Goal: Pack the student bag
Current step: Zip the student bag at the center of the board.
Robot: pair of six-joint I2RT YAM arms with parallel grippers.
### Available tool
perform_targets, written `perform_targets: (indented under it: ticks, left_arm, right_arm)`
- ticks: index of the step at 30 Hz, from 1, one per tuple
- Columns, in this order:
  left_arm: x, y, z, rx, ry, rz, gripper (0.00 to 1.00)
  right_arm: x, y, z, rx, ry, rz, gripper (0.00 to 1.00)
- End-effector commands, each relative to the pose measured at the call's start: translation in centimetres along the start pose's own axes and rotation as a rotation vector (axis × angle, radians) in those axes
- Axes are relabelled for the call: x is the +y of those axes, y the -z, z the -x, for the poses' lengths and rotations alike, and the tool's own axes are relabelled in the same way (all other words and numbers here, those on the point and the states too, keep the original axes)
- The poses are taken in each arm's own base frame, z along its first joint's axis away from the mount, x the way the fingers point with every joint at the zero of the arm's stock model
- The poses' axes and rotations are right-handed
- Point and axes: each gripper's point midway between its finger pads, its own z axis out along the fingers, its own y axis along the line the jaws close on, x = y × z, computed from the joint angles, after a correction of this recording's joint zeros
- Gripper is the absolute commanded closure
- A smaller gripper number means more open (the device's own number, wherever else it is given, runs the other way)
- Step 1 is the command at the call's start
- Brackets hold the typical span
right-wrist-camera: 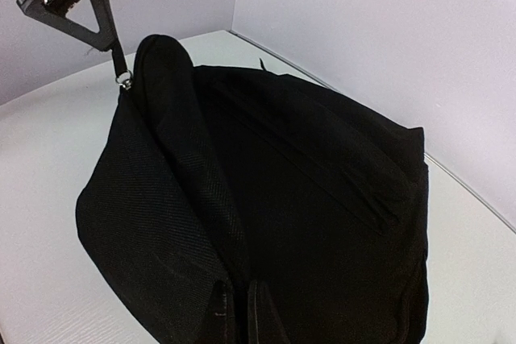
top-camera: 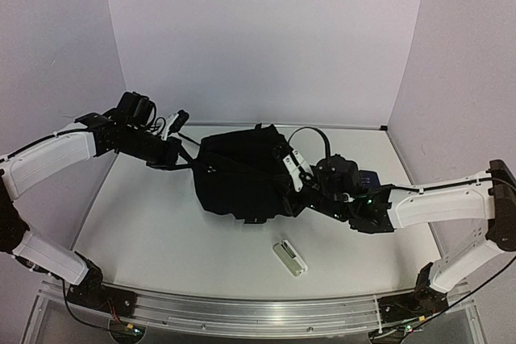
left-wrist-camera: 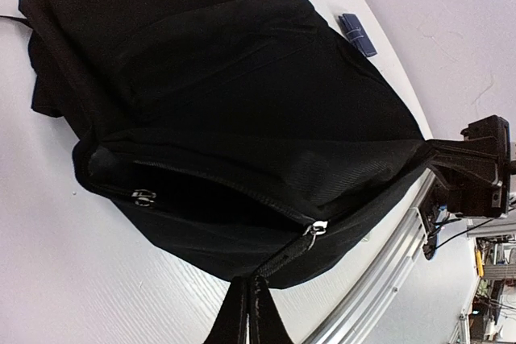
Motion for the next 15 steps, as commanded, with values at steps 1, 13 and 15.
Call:
perform_targets:
  ticks: [1, 13, 15]
  left_arm:
    - [1.8, 1.8, 2.2, -0.080, -0.005, 0.110, 1.00]
    - [-1.1, 0.0, 1.5, -0.042, -0.002, -0.127, 1.00]
    - [-3.2, 0.4, 1.4, -0.042, -0.042, -0.204, 1.00]
  right_arm:
    - [-3.8, 1.3, 1.1, -0.032, -0.067, -0.159, 1.00]
    - [-2.6, 2.4, 3.2, -0.059, -0.120, -0.061, 0.78]
    - [-1.5, 2.1, 4.1, -0.042, -0.115, -0.002, 0.61]
